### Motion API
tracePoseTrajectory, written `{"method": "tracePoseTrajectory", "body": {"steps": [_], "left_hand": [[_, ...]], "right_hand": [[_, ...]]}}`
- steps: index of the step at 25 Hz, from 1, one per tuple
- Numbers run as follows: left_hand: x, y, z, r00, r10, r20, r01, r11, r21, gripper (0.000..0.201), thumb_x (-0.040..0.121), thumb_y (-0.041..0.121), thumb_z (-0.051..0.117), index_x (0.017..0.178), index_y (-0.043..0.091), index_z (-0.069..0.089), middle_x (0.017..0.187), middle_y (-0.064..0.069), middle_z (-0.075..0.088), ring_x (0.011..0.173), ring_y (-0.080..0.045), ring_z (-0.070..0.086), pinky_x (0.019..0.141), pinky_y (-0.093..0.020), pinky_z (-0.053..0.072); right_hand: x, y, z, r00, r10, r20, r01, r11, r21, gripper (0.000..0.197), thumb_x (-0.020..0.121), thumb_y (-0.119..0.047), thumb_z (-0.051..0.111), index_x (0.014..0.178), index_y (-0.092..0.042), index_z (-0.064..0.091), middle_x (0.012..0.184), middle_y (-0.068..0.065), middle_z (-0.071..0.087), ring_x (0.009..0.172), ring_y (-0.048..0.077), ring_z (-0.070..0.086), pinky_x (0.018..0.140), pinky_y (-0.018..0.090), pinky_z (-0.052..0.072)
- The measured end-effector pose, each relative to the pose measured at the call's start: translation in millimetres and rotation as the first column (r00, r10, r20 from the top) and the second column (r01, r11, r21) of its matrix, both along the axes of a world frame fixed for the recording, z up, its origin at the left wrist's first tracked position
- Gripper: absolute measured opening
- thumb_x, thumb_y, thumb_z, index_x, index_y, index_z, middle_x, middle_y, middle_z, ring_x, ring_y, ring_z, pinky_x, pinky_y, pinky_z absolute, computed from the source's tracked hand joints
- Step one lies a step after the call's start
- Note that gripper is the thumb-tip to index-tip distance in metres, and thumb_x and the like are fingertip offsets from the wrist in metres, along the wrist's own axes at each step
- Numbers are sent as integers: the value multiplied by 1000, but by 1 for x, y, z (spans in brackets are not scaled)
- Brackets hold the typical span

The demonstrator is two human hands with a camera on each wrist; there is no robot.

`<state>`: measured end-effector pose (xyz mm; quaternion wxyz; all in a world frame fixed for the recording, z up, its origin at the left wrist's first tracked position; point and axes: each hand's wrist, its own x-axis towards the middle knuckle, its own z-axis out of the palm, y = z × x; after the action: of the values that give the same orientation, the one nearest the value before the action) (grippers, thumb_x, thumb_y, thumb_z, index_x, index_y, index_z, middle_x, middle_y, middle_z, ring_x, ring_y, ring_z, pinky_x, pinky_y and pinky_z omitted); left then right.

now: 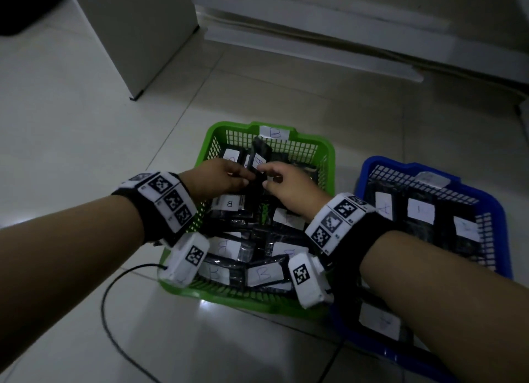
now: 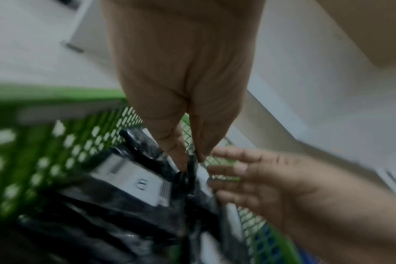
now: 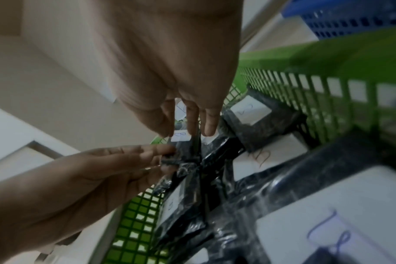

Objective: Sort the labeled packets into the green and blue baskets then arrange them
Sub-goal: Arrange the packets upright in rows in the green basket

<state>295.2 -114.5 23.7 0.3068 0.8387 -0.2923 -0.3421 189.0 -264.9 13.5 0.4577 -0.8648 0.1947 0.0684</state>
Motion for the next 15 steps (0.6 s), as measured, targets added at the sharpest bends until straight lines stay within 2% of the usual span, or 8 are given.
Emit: {"method": "tracePoseTrajectory", "body": {"steps": [2, 3, 4, 6, 8, 10, 13, 15], "left_hand": [[-3, -3, -1, 989, 103, -109, -112, 990, -87, 25, 89, 14, 62, 111, 20, 70, 112, 0, 70, 103, -15, 65, 94, -22, 50], [-4, -4, -1, 979, 133, -157, -154, 980, -129, 24, 89, 13, 61, 111, 19, 70, 110, -1, 71, 103, -15, 66, 90, -19, 52], [-5, -4, 1, 969, 137, -206, -171, 973, -155, 24, 90, 14, 60, 111, 19, 70, 109, -1, 71, 103, -13, 66, 87, -16, 52], [-5, -6, 5, 971, 23, -239, -56, 990, -133, 26, 91, 20, 60, 116, 25, 68, 116, 5, 68, 107, -8, 63, 96, -19, 48], [-2, -10, 7, 978, -202, -58, 204, 978, 36, 31, 92, 26, 58, 122, 31, 63, 123, 12, 60, 114, -5, 55, 104, -22, 37], [-4, -18, 8, 926, -354, 129, 334, 930, 155, 33, 93, 23, 56, 126, 24, 61, 122, 5, 57, 113, -11, 52, 100, -19, 35], [-6, -25, 3, 905, -403, 140, 388, 914, 122, 33, 93, 16, 55, 126, 12, 61, 122, -8, 59, 115, -20, 53, 98, -21, 37], [-6, -26, 2, 904, -412, 113, 400, 909, 114, 34, 94, 15, 53, 127, 11, 59, 126, -9, 56, 117, -20, 51, 100, -23, 36]], "right_hand": [[1, -1, -9, 998, -70, -5, 70, 997, -39, 33, 91, -17, 56, 123, -26, 59, 131, 8, 54, 101, 18, 61, 71, 19, 44], [0, -3, -13, 994, -105, 3, 105, 993, -62, 32, 89, -18, 56, 119, -28, 60, 127, 10, 55, 95, 19, 62, 70, 20, 46], [0, -5, -16, 991, -134, 16, 135, 988, -77, 31, 88, -18, 57, 117, -28, 60, 125, 12, 55, 94, 21, 62, 74, 23, 50], [-2, -11, -17, 984, -176, 28, 178, 979, -98, 32, 88, -14, 56, 118, -25, 61, 125, 11, 53, 100, 24, 62, 89, 30, 51], [-3, -16, -15, 984, -176, 7, 174, 972, -157, 33, 90, -12, 54, 120, -20, 63, 130, 10, 50, 110, 24, 58, 100, 29, 44], [-6, -18, -11, 993, -104, -55, 88, 968, -234, 34, 92, -14, 53, 125, -17, 61, 137, 9, 44, 122, 23, 49, 106, 26, 34], [-10, -17, -4, 976, 77, -206, -148, 923, -356, 40, 93, -19, 53, 134, -15, 53, 150, 10, 30, 137, 24, 32, 111, 26, 24], [-11, -20, -1, 951, 158, -266, -254, 888, -382, 44, 94, -20, 52, 137, -12, 49, 150, 12, 32, 137, 27, 31, 110, 27, 26]]}}
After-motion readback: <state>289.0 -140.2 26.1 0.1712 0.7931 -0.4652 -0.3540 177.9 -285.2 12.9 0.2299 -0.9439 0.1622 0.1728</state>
